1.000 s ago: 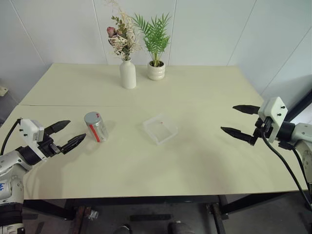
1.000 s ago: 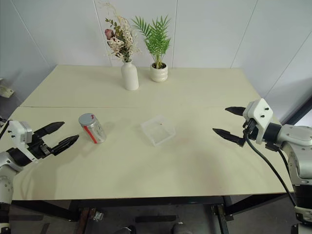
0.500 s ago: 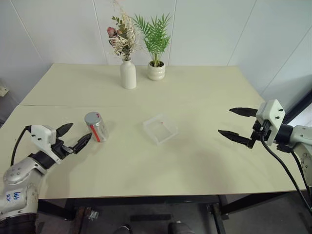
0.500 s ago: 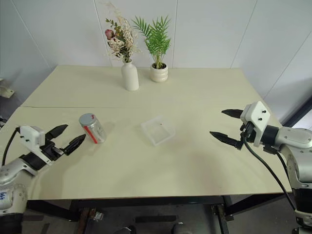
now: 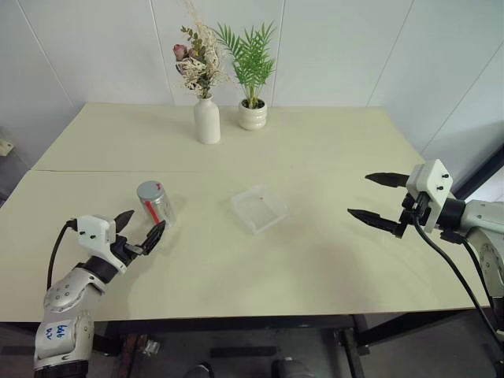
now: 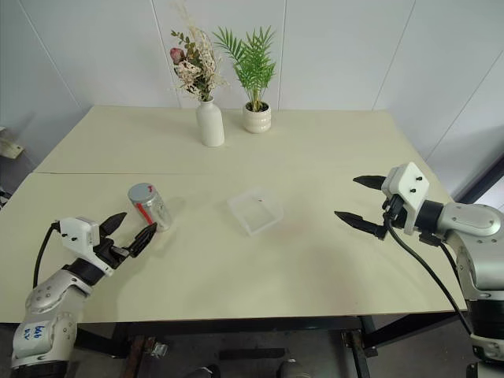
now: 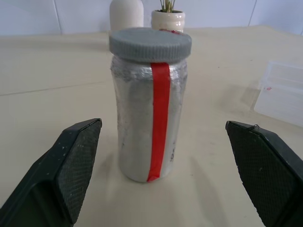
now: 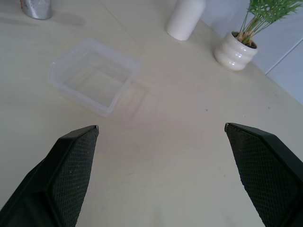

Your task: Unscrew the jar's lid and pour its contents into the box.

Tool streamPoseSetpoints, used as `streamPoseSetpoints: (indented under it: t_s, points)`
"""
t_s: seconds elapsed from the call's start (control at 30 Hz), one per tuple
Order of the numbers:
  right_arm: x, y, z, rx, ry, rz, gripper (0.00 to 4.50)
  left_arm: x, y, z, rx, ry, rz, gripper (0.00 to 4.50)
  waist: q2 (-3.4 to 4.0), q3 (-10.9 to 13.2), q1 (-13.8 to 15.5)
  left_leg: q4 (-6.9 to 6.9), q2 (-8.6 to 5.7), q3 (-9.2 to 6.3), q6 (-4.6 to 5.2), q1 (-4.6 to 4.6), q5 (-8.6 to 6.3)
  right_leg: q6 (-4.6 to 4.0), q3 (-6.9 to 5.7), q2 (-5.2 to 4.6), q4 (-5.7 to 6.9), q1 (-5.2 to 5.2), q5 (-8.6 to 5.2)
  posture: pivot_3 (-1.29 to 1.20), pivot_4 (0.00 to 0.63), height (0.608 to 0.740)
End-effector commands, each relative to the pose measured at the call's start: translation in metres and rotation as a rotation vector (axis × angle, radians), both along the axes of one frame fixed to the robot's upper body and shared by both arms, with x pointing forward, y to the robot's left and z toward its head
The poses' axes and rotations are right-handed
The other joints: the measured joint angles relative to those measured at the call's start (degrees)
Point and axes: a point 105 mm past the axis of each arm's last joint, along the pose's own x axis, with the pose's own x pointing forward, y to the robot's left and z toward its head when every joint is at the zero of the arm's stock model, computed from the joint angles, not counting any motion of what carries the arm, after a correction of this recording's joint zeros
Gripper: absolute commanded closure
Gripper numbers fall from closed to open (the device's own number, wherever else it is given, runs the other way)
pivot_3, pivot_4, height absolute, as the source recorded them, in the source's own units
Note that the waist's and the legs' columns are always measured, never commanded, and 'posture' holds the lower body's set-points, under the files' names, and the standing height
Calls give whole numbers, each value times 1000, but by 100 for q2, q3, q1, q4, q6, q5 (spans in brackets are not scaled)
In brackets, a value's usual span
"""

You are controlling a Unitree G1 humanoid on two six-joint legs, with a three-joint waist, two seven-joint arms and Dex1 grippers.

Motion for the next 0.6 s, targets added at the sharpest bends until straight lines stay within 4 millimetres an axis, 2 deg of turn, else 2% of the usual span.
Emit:
streamPoseSetpoints:
  t_s: [0.03,0.17,0.47,0.6]
  points:
    - [-4,-1,11,4,-31,9,0,4,0,15,23,-65,15,12,0,0,2,0,0,0,0,0,0,0,0,0,0,0,0,0,150,740]
    - [-7,1,10,21,-17,26,0,11,0,16,21,-77,23,12,0,0,1,1,-1,0,0,0,0,3,1,0,-2,2,2,0,150,740]
    - [-19,15,23,134,-21,139,0,23,0,18,15,-99,35,12,0,0,10,1,-1,0,3,0,-2,8,0,1,-8,6,5,0,150,740]
    - [-24,19,21,142,7,187,0,28,-5,20,13,-114,12,12,0,0,9,1,-1,0,3,0,-2,10,0,1,-8,6,5,0,150,740]
